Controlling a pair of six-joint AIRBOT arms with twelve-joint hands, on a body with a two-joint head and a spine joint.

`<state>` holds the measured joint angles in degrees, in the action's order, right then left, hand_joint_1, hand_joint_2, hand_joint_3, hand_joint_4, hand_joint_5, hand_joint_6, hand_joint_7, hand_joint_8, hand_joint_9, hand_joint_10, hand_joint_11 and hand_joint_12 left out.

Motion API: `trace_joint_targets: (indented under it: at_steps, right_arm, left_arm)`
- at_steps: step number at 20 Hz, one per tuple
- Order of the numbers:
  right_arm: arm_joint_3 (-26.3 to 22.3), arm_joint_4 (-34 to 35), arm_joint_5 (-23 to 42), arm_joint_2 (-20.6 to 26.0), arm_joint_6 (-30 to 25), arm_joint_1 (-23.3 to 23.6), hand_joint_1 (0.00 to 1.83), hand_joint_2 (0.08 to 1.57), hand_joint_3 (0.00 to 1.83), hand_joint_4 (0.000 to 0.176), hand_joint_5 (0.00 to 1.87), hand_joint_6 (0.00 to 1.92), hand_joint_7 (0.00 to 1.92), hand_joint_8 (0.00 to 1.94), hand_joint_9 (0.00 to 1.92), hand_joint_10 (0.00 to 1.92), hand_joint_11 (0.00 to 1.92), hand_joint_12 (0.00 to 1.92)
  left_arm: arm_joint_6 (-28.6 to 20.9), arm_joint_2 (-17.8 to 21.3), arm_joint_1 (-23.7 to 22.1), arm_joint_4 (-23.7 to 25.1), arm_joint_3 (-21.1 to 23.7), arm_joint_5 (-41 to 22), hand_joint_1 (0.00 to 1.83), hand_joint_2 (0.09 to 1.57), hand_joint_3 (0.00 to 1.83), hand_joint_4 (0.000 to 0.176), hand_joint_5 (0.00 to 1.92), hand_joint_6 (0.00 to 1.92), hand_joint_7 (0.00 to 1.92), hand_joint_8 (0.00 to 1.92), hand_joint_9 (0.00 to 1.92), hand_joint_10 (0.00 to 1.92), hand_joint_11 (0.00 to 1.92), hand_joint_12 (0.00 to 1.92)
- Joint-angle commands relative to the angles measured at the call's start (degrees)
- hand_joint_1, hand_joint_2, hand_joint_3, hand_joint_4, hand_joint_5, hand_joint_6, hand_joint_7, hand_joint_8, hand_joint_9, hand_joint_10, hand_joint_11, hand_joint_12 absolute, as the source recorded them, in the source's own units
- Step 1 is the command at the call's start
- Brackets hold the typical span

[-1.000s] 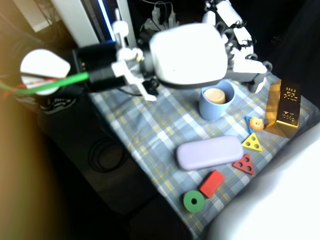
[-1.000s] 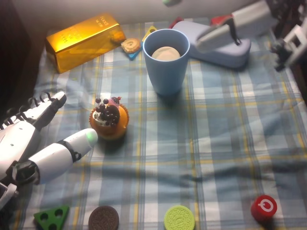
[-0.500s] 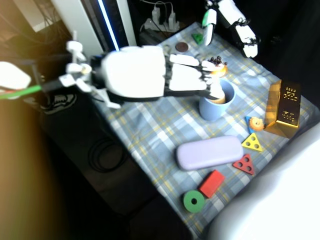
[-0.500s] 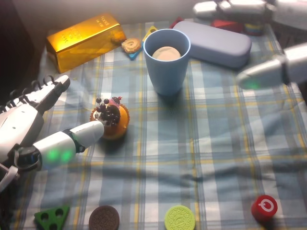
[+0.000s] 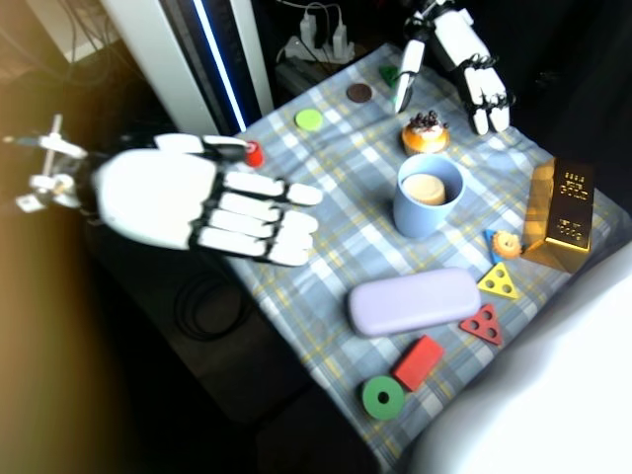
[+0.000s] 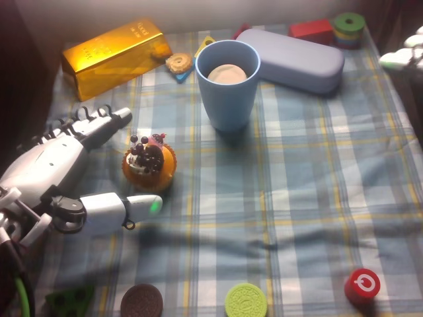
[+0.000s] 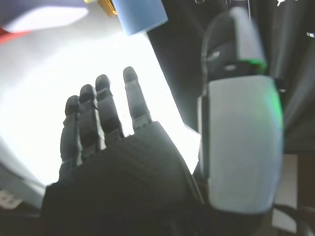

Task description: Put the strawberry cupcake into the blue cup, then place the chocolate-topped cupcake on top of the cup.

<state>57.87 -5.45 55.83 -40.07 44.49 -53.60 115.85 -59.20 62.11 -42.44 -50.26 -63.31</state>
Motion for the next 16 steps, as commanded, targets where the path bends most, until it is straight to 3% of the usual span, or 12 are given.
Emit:
trace_joint_targets:
  at_steps: [1, 4, 5, 6, 8, 9, 10, 11, 12, 13, 14, 16]
  right_arm:
    - [-0.39, 2.7, 9.43, 0.04, 0.13, -0.98, 0.01, 0.9, 0.01, 0.006, 0.0, 0.0, 0.17, 0.0, 0.09, 0.0, 0.0, 0.05]
    - [-0.77, 6.69, 14.27, -0.21, 0.13, -6.67, 0.04, 0.91, 0.0, 0.0, 0.0, 0.0, 0.16, 0.0, 0.07, 0.0, 0.03, 0.01]
    - [-0.82, 7.65, 15.56, -0.09, 0.13, -8.16, 0.04, 0.91, 0.0, 0.0, 0.0, 0.0, 0.15, 0.0, 0.05, 0.0, 0.01, 0.0]
    - [-1.01, 8.67, 17.01, 0.29, 0.13, -10.02, 0.03, 0.91, 0.0, 0.0, 0.0, 0.0, 0.15, 0.0, 0.07, 0.01, 0.03, 0.01]
    - [-1.48, 9.62, 18.9, 0.44, 0.13, -12.19, 0.03, 0.92, 0.0, 0.0, 0.0, 0.0, 0.17, 0.01, 0.08, 0.01, 0.04, 0.02]
    - [-1.6, 9.84, 19.42, 0.44, 0.13, -12.87, 0.03, 0.89, 0.0, 0.015, 0.0, 0.0, 0.18, 0.01, 0.08, 0.01, 0.04, 0.02]
    - [-1.68, 9.9, 19.75, 0.32, 0.13, -13.56, 0.05, 0.88, 0.0, 0.015, 0.01, 0.0, 0.19, 0.01, 0.1, 0.02, 0.06, 0.03]
    - [-1.68, 9.87, 19.76, 0.21, 0.13, -13.71, 0.06, 0.88, 0.0, 0.004, 0.01, 0.0, 0.19, 0.01, 0.1, 0.01, 0.04, 0.03]
    - [-1.68, 9.85, 19.76, 0.18, 0.13, -13.84, 0.06, 0.88, 0.0, 0.0, 0.02, 0.0, 0.2, 0.01, 0.11, 0.01, 0.05, 0.03]
    - [-1.68, 9.85, 19.76, 0.18, 0.12, -13.91, 0.06, 0.87, 0.0, 0.01, 0.02, 0.0, 0.22, 0.01, 0.12, 0.02, 0.06, 0.04]
    - [-1.69, 9.88, 19.76, 0.14, 0.12, -13.98, 0.06, 0.87, 0.0, 0.008, 0.02, 0.0, 0.23, 0.02, 0.13, 0.02, 0.06, 0.04]
    - [-1.68, 10.03, 19.76, -0.2, 0.12, -14.15, 0.08, 0.89, 0.0, 0.0, 0.05, 0.01, 0.26, 0.0, 0.2, 0.01, 0.0, 0.47]
  left_arm:
    - [-0.13, -0.47, -0.87, 2.24, -0.52, -4.34, 0.74, 0.8, 0.0, 0.153, 0.26, 0.01, 0.13, 0.0, 0.17, 0.0, 0.0, 0.51]
    - [-0.13, -1.42, -2.23, 2.23, -1.75, -3.05, 0.81, 0.81, 0.0, 0.157, 0.36, 0.01, 0.16, 0.0, 0.21, 0.0, 0.0, 0.68]
    - [-0.12, -1.8, -2.73, 2.25, -2.3, -2.66, 0.78, 0.81, 0.0, 0.166, 0.39, 0.01, 0.17, 0.0, 0.21, 0.0, 0.0, 0.66]
    - [-0.12, -2.12, -3.11, 2.24, -2.88, -2.42, 0.79, 0.81, 0.0, 0.155, 0.45, 0.02, 0.19, 0.01, 0.22, 0.01, 0.0, 0.71]
    - [-0.13, -2.38, -3.56, 2.08, -3.58, -2.23, 0.81, 0.82, 0.0, 0.151, 0.51, 0.02, 0.21, 0.01, 0.24, 0.01, 0.0, 0.77]
    - [-0.13, -2.46, -3.68, 1.94, -3.75, -2.23, 0.82, 0.82, 0.0, 0.147, 0.53, 0.01, 0.22, 0.0, 0.25, 0.01, 0.0, 0.81]
    - [-0.13, -2.67, -3.82, 1.74, -3.97, -2.23, 0.83, 0.83, 0.0, 0.146, 0.57, 0.01, 0.24, 0.01, 0.27, 0.01, 0.0, 0.87]
    - [-0.13, -2.84, -3.9, 1.54, -4.13, -2.23, 0.86, 0.83, 0.0, 0.162, 0.63, 0.01, 0.25, 0.0, 0.28, 0.01, 0.0, 0.89]
    - [-0.13, -2.89, -3.92, 1.41, -4.17, -2.36, 0.88, 0.85, 0.0, 0.147, 0.68, 0.02, 0.24, 0.0, 0.27, 0.0, 0.0, 0.85]
    - [-0.13, -2.87, -3.92, 1.35, -4.13, -2.47, 0.92, 0.86, 0.0, 0.133, 0.79, 0.02, 0.25, 0.0, 0.27, 0.0, 0.0, 0.83]
    - [-0.13, -2.78, -3.92, 1.27, -4.06, -2.72, 0.94, 0.86, 0.0, 0.12, 0.87, 0.02, 0.27, 0.01, 0.29, 0.0, 0.0, 0.86]
    - [-0.12, -2.08, -3.92, 1.35, -3.39, -3.69, 0.93, 0.91, 0.0, 0.114, 1.0, 0.01, 0.3, 0.0, 0.34, 0.01, 0.0, 0.9]
